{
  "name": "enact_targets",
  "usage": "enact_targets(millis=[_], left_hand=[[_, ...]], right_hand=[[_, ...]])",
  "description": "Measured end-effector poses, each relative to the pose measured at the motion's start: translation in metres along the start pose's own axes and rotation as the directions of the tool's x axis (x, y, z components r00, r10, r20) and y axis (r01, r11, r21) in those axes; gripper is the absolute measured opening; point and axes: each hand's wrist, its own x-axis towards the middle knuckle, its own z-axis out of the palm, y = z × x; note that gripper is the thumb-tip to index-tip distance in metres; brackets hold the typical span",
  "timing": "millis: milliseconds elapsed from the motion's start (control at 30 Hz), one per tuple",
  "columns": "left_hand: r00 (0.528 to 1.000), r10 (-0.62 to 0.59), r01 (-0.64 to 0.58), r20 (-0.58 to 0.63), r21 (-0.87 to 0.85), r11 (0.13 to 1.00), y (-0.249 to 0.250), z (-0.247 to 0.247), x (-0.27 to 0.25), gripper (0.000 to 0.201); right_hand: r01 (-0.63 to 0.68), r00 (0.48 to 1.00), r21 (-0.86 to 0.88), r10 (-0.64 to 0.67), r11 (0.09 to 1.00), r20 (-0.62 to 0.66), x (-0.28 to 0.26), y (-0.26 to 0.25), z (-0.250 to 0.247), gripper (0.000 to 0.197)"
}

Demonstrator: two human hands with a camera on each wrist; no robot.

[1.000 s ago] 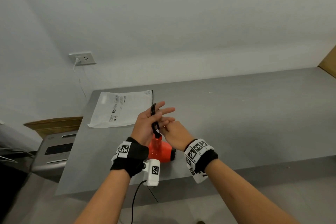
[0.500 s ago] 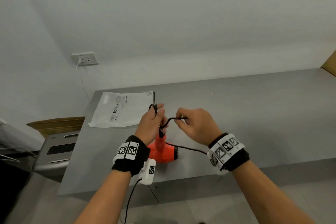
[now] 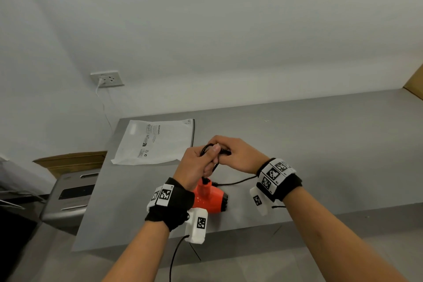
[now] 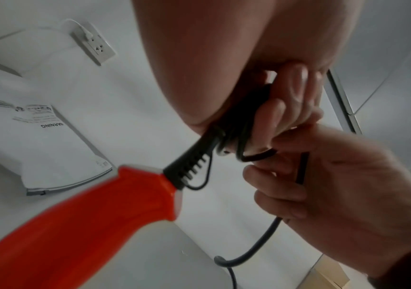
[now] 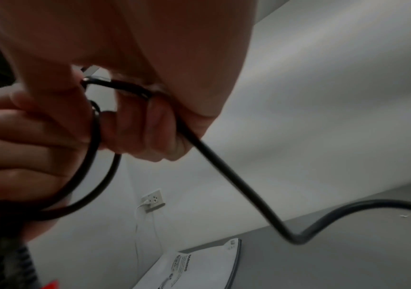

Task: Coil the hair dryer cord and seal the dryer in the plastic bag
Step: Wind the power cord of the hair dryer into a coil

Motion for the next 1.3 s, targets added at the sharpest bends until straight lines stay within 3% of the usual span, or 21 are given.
enact_targets(millis=[133, 300, 400, 500, 600, 667, 833, 933, 1000, 1067, 1167, 1233, 1300], left_hand=[[0.999, -0.003, 0.003, 0.041, 0.017, 1.0, 0.002, -0.001, -0.001, 0.044], [0.996, -0.007, 0.009, 0.093, -0.025, 1.0, 0.004, -0.002, 0.004, 0.052], [0.999, 0.008, -0.004, 0.043, -0.096, 0.995, 0.002, -0.004, 0.007, 0.052], [1.0, 0.018, -0.017, 0.002, -0.134, 0.991, -0.002, -0.003, 0.007, 0.041], [0.999, 0.036, -0.039, -0.037, -0.101, 0.994, -0.005, -0.002, 0.005, 0.031], [0.997, 0.053, -0.058, -0.053, -0.099, 0.993, -0.006, -0.003, 0.007, 0.03], [0.987, 0.061, -0.06, -0.151, 0.008, 0.998, -0.008, -0.005, 0.013, 0.031], [0.985, 0.075, -0.046, -0.155, 0.182, 0.982, -0.009, 0.0, 0.013, 0.029], [0.983, 0.096, -0.039, -0.159, 0.326, 0.945, -0.006, 0.006, 0.012, 0.025], [0.974, 0.14, -0.049, -0.175, 0.444, 0.895, -0.002, 0.01, 0.011, 0.018], [0.987, 0.119, -0.063, -0.108, 0.424, 0.904, 0.002, 0.018, 0.007, 0.041], [0.99, 0.075, -0.037, -0.119, 0.294, 0.955, 0.003, 0.022, 0.007, 0.049], [0.988, 0.032, -0.01, -0.149, 0.142, 0.99, 0.002, 0.023, 0.008, 0.054]], right_hand=[[-0.03, 0.995, -0.074, 0.022, 0.997, -0.098, 0.01, 0.005, 0.0, 0.012], [-0.033, 0.989, 0.065, 0.042, 0.997, -0.139, 0.016, 0.008, 0.006, 0.026], [-0.067, 0.984, 0.095, 0.081, 0.993, -0.158, 0.014, 0.012, 0.021, 0.021], [-0.135, 0.968, -0.006, 0.131, 0.991, -0.216, 0.008, 0.027, 0.043, 0.012], [-0.154, 0.974, -0.121, 0.13, 0.981, -0.184, -0.001, 0.036, 0.058, 0.028], [-0.153, 0.981, -0.199, 0.125, 0.968, -0.147, -0.008, 0.037, 0.061, 0.029], [-0.001, 1.0, -0.498, -0.004, 0.867, -0.009, -0.026, 0.03, 0.043, 0.022], [0.143, 0.99, -0.668, -0.11, 0.73, 0.091, -0.03, 0.009, 0.017, 0.029], [0.205, 0.976, -0.686, -0.196, 0.699, 0.091, -0.029, -0.005, 0.002, 0.029], [0.186, 0.967, -0.621, -0.255, 0.761, -0.023, -0.025, -0.014, -0.011, 0.024], [0.062, 0.95, -0.501, -0.204, 0.864, -0.235, -0.012, -0.012, -0.026, 0.026], [0.008, 0.973, -0.383, -0.097, 0.924, -0.212, -0.005, -0.006, -0.028, 0.038], [0.005, 0.995, -0.273, -0.034, 0.962, -0.098, -0.004, 0.0, -0.023, 0.044]])
